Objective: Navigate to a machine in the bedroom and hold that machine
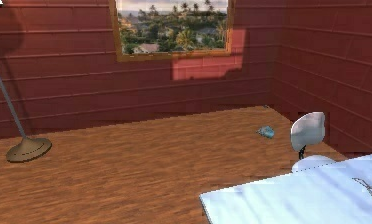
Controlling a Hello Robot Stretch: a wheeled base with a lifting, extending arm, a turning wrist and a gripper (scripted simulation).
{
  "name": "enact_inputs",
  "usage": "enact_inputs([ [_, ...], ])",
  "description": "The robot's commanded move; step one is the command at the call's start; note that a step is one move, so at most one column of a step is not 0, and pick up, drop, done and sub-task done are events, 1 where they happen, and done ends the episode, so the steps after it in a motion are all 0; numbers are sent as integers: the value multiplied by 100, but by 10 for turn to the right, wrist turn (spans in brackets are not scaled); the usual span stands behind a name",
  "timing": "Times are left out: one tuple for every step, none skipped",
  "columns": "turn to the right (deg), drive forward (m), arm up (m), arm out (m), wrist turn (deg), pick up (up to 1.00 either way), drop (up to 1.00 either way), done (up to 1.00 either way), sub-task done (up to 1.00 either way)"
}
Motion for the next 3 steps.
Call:
enact_inputs([
  [0,0,0,24,0,0,0,0,0],
  [0,0,0,0,450,0,0,0,0],
  [0,0,0,0,450,0,0,0,0],
])
